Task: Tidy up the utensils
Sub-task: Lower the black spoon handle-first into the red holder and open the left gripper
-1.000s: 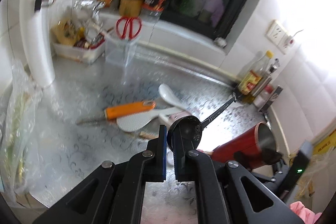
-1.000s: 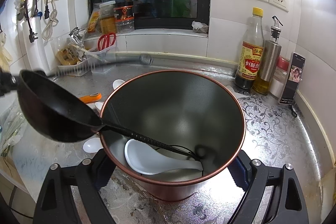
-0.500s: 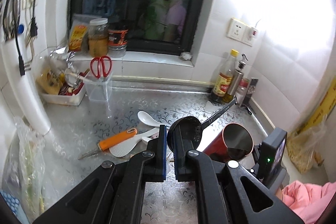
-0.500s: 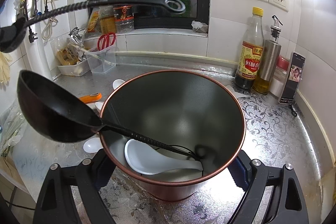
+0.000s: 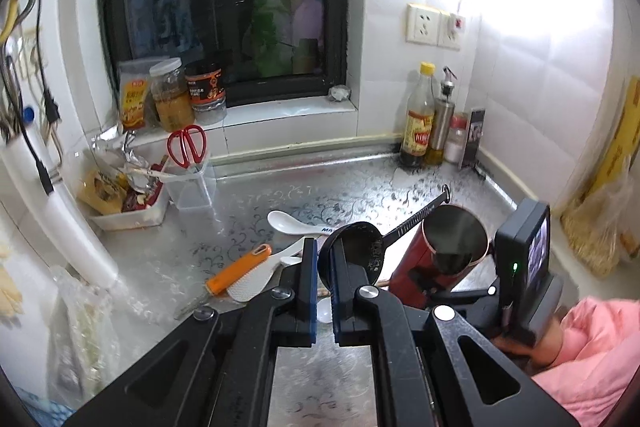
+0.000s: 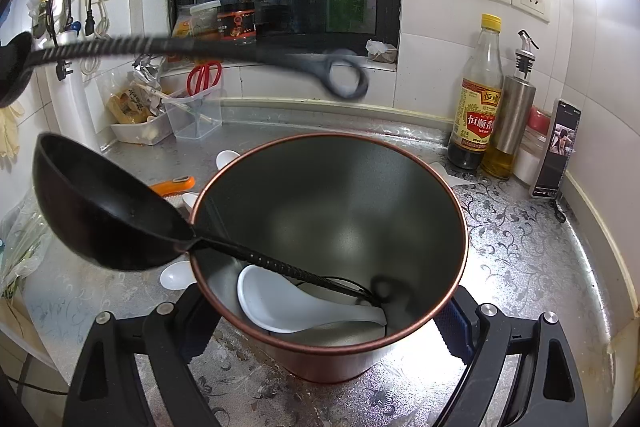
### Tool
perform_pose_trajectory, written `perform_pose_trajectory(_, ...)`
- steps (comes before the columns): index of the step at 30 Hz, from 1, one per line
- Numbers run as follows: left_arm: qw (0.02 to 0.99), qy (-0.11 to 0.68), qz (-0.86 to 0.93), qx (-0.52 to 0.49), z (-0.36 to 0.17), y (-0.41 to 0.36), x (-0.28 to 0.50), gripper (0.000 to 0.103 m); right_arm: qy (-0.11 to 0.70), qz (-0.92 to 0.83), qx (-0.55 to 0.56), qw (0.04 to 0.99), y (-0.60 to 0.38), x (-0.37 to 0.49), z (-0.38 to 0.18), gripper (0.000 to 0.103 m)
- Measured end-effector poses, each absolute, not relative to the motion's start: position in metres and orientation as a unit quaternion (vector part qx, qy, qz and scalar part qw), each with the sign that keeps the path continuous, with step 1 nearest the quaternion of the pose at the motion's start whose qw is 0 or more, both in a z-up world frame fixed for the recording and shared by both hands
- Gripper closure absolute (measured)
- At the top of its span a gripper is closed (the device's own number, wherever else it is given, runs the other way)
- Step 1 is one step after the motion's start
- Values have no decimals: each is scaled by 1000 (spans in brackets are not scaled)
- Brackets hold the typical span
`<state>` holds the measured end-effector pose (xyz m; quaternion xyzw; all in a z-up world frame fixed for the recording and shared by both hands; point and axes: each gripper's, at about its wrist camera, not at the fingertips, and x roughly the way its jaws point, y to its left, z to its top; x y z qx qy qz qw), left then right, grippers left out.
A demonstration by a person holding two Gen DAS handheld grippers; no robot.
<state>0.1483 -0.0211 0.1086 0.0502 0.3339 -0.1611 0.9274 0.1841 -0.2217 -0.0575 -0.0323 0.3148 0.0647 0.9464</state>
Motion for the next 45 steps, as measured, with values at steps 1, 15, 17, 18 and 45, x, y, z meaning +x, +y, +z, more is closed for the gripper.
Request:
perform_pose_trajectory(1, 927, 335, -161, 60, 109, -23, 148, 98, 315, 65, -32, 946, -222, 184, -58, 11)
perform_pose_trajectory(15, 915, 337, -174, 138, 116, -49, 153, 95, 315, 65, -32, 946, -222, 183, -57, 11)
perform_pose_trajectory(17, 915, 337, -173, 140, 116, -52, 155, 95, 315, 64, -32, 946, -222, 183, -57, 11)
perform_pose_trajectory(18, 915, 335, -174, 139, 118, -53, 157, 95, 315, 64, -32, 946, -222, 183, -57, 11)
perform_pose_trajectory(45, 912, 332, -232, 68, 117, -90, 189, 90, 316, 63, -34, 946, -219, 181, -59, 11)
